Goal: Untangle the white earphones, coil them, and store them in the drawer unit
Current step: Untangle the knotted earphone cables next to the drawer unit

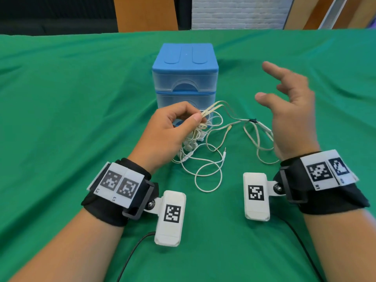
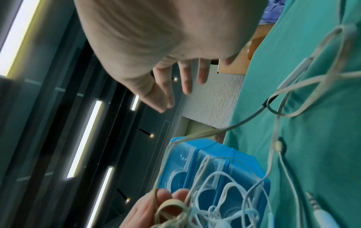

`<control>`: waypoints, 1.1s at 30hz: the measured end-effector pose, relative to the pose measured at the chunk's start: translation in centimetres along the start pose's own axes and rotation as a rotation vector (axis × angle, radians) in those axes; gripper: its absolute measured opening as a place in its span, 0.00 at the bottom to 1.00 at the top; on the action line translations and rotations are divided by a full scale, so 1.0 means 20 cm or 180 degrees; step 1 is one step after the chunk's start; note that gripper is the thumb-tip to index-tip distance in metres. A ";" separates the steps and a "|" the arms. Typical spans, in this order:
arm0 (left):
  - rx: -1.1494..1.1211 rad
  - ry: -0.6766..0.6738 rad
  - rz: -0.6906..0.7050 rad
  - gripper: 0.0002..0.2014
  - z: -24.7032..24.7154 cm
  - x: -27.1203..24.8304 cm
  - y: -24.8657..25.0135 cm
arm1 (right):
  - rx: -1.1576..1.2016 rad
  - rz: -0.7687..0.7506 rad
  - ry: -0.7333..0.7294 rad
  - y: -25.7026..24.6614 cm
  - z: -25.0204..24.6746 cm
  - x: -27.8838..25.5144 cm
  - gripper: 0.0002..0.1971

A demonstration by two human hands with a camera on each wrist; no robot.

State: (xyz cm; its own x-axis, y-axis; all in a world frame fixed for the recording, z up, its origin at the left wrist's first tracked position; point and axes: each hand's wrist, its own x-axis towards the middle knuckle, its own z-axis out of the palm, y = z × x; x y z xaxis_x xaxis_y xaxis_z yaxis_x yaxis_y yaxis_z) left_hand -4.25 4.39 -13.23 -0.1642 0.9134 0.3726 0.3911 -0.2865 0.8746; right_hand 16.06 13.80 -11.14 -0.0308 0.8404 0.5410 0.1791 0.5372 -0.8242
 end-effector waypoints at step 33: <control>0.0108 0.0105 -0.0033 0.06 0.00 0.01 0.00 | 0.0690 -0.0206 0.0200 -0.01 0.06 0.00 0.07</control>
State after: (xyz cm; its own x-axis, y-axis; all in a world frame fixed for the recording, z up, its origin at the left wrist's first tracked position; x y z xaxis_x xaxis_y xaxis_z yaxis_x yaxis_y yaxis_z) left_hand -4.20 4.57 -13.13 -0.1979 0.9060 0.3742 0.4196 -0.2667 0.8676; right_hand 14.77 13.78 -11.28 0.0273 0.8012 0.5978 -0.0368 0.5984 -0.8004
